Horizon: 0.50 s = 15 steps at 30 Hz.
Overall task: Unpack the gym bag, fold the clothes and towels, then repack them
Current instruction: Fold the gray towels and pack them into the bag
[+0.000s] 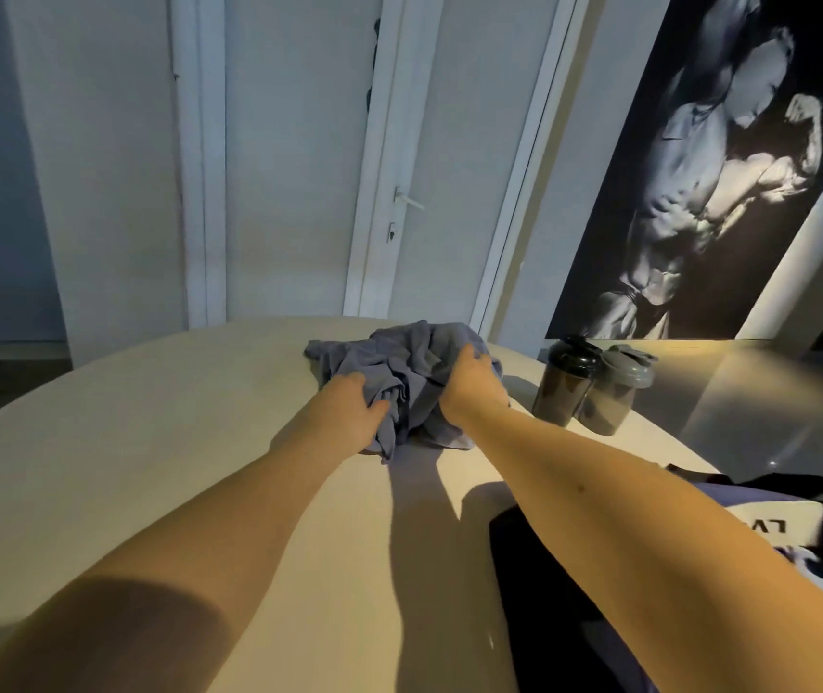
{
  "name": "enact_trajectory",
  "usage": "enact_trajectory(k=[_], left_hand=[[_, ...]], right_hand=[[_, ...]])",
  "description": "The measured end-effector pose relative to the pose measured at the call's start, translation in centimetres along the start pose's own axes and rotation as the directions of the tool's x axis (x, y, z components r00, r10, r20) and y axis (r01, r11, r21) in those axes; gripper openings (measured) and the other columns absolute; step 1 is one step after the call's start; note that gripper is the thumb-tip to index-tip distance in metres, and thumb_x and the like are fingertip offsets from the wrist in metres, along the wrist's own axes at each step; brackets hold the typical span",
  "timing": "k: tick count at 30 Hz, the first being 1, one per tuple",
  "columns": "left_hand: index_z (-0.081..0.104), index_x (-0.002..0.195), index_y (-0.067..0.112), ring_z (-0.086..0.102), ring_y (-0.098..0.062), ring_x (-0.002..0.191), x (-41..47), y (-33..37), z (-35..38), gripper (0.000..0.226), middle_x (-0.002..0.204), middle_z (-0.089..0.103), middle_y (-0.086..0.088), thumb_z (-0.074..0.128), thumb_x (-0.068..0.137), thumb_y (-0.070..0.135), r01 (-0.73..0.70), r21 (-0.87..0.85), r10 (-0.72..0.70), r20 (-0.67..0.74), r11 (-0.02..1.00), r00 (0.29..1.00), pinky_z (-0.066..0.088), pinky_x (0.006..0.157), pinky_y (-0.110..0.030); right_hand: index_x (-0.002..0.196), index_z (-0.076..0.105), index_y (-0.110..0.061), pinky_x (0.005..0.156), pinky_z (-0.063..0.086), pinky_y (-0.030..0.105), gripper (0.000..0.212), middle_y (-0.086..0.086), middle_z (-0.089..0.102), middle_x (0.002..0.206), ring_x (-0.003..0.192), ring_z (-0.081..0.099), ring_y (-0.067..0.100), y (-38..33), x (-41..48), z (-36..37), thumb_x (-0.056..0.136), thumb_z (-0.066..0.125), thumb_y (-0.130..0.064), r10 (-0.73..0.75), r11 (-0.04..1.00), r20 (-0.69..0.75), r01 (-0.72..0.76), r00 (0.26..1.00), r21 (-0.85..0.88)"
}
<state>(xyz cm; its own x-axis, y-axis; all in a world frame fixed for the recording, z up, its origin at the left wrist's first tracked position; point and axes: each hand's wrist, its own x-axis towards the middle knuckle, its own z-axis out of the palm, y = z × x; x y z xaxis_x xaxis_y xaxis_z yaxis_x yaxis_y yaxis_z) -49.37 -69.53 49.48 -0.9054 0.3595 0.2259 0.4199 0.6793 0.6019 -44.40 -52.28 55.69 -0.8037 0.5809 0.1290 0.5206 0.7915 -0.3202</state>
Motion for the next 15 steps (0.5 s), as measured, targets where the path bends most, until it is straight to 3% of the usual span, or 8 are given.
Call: enact_trajectory(k=[2,5,7,9,11,15], left_hand=[[0.059,0.13,0.022,0.06,-0.029,0.107,0.5,0.5,0.8,0.045,0.127,0.058,-0.003,0.054,0.096,0.05,-0.053,0.026,0.053,-0.006,0.998,0.999,0.053,0.086,-0.044],[0.057,0.136,0.029,0.058,-0.03,0.112,0.9,0.8,1.5,0.043,0.131,0.052,-0.003,0.054,0.097,0.047,-0.087,0.035,0.087,0.003,0.996,0.996,0.053,0.091,-0.045],[0.059,0.137,0.031,0.058,-0.031,0.112,1.1,0.9,1.8,0.042,0.132,0.051,-0.003,0.053,0.099,0.047,-0.072,0.049,0.072,0.004,0.996,0.997,0.052,0.09,-0.042],[0.064,0.131,0.027,0.058,-0.029,0.102,1.1,1.4,1.8,0.038,0.124,0.052,-0.005,0.052,0.1,0.046,-0.037,0.047,0.036,0.014,0.998,0.999,0.051,0.085,-0.039],[0.069,0.12,0.02,0.055,-0.026,0.097,1.2,2.0,1.7,0.037,0.12,0.054,-0.006,0.052,0.1,0.046,-0.02,0.107,0.024,-0.033,0.994,0.999,0.051,0.083,-0.039],[0.063,0.128,0.018,0.043,-0.029,0.126,1.9,3.8,1.2,0.043,0.136,0.051,-0.007,0.05,0.101,0.048,-0.067,0.331,0.133,-0.183,0.941,0.974,0.04,0.103,-0.04]], right_hand=[[0.148,0.04,-0.01,0.099,0.047,0.047,0.051,0.015,0.047,0.143,0.127,0.05,0.037,0.2,1.6,-0.9,0.1,0.055,-0.015,0.114,0.987,0.097,-0.124,0.989,0.1],[0.142,0.049,-0.009,0.111,0.042,0.046,0.043,0.014,0.049,0.143,0.135,0.044,0.034,0.8,2.1,-0.8,0.1,0.056,-0.016,0.109,0.994,0.133,-0.106,0.985,-0.024],[0.136,0.054,-0.013,0.105,0.048,0.045,0.045,0.013,0.048,0.139,0.131,0.047,0.034,1.2,2.1,0.0,0.093,0.065,-0.02,0.061,0.997,0.104,-0.054,0.993,-0.063],[0.122,0.06,-0.013,0.095,0.055,0.048,0.037,0.012,0.053,0.127,0.114,0.055,0.035,1.7,2.9,1.3,0.087,0.069,-0.019,0.063,0.998,0.106,-0.061,0.992,-0.029],[0.119,0.062,-0.009,0.097,0.053,0.05,0.032,0.015,0.056,0.125,0.114,0.057,0.038,2.0,3.6,2.1,0.088,0.064,-0.014,0.057,0.998,0.123,-0.057,0.991,-0.003],[0.126,0.058,-0.012,0.095,0.054,0.045,0.029,0.013,0.061,0.123,0.109,0.062,0.036,1.1,1.9,0.1,0.098,0.052,-0.014,-0.06,0.998,0.078,0.059,0.995,0.019]])
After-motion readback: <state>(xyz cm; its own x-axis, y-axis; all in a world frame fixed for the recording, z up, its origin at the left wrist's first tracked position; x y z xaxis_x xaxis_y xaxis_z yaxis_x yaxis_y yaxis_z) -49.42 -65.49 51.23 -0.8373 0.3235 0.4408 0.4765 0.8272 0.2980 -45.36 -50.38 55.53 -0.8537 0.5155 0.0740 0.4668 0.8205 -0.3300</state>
